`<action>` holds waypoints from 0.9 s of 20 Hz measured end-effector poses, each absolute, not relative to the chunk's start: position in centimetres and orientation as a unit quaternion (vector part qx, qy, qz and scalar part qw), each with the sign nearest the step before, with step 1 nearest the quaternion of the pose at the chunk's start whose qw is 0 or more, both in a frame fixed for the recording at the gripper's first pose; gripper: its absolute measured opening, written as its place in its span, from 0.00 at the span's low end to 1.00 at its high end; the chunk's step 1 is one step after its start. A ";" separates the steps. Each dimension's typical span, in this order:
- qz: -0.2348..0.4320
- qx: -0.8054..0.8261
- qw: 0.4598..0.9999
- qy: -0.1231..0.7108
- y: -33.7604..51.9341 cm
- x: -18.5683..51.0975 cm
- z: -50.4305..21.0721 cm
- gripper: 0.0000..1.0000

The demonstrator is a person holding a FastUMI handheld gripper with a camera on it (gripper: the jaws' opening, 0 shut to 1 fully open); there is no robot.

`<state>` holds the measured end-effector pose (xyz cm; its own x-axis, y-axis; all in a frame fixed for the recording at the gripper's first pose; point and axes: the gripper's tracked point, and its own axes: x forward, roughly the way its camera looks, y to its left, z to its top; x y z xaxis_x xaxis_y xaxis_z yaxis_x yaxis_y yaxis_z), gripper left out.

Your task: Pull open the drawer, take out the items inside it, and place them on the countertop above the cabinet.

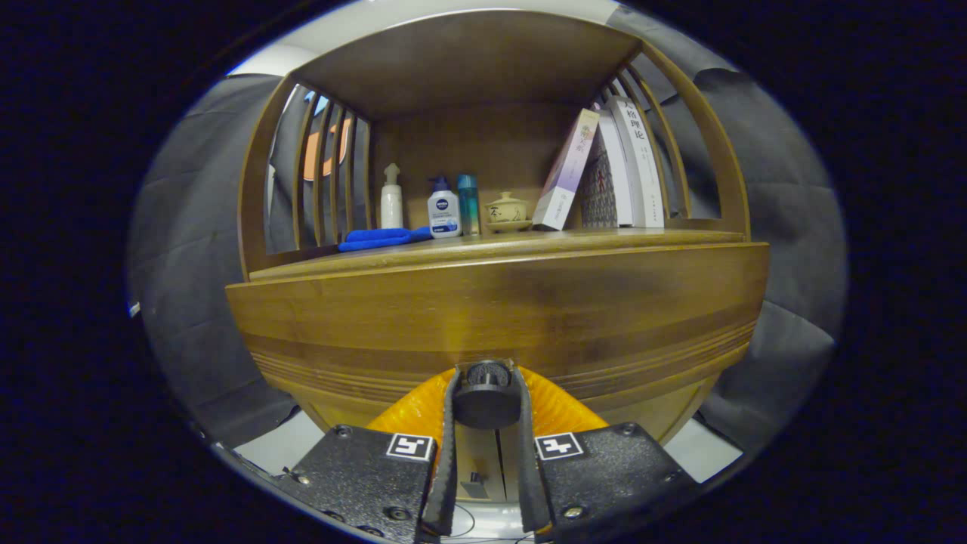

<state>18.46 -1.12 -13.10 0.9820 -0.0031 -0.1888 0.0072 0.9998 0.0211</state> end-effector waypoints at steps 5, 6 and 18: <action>-0.003 0.014 0.996 0.093 -1.1 15.8 -13.2 0.36; -0.004 0.012 0.996 0.092 -1.1 15.2 -13.2 0.36; -0.002 0.018 0.996 0.088 -1.1 8.6 -13.9 0.36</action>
<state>8.57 -1.06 -13.92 0.9846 0.0000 -0.1749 0.0062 0.9994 0.0351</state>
